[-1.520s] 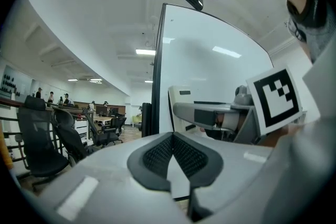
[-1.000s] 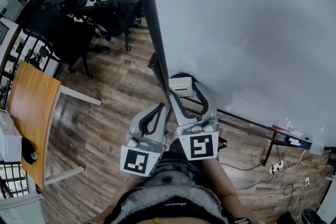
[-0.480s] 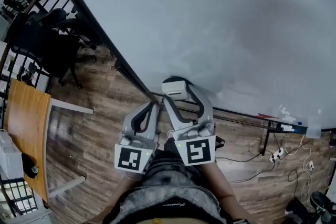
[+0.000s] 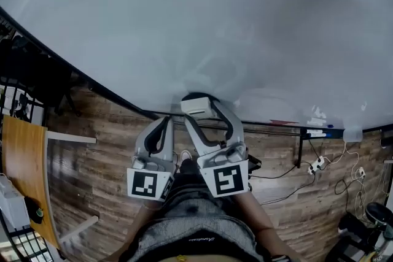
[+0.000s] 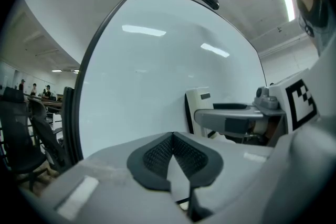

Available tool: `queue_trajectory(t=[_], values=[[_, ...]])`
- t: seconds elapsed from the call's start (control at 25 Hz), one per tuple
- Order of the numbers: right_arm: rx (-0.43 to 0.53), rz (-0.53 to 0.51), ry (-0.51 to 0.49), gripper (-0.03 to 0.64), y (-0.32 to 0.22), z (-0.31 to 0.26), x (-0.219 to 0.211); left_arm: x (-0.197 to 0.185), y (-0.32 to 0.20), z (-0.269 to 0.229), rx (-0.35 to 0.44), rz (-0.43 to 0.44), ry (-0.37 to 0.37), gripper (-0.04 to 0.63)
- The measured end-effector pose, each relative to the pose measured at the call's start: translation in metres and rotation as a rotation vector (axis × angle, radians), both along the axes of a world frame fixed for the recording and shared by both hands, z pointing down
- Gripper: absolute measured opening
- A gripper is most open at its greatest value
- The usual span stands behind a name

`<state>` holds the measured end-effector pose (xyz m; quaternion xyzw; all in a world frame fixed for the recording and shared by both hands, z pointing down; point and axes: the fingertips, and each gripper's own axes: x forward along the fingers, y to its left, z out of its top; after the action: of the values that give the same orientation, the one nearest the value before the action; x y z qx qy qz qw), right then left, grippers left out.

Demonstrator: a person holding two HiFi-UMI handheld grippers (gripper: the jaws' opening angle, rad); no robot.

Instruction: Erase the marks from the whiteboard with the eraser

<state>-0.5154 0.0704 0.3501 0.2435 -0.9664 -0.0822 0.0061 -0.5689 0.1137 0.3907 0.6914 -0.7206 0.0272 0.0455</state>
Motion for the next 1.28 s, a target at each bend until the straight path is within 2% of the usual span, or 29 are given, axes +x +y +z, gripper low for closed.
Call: queue_trajectory(t=[0.68,1.0,1.28], values=[[-0.022,0.101,0.006,0.244,-0.052,-0.002,0.131,0.125,-0.064,-0.001,0.002,0.136,-0.021,0.003],[-0.01,0.111,0.002,0.244,-0.068,-0.005,0.175,0.177,-0.083,-0.005,0.018,0.169,-0.014,0.003],[-0.001,0.095,0.003,0.244,-0.082,-0.007,0.213,0.217,-0.09,0.003,0.016,0.162,0.01,0.003]])
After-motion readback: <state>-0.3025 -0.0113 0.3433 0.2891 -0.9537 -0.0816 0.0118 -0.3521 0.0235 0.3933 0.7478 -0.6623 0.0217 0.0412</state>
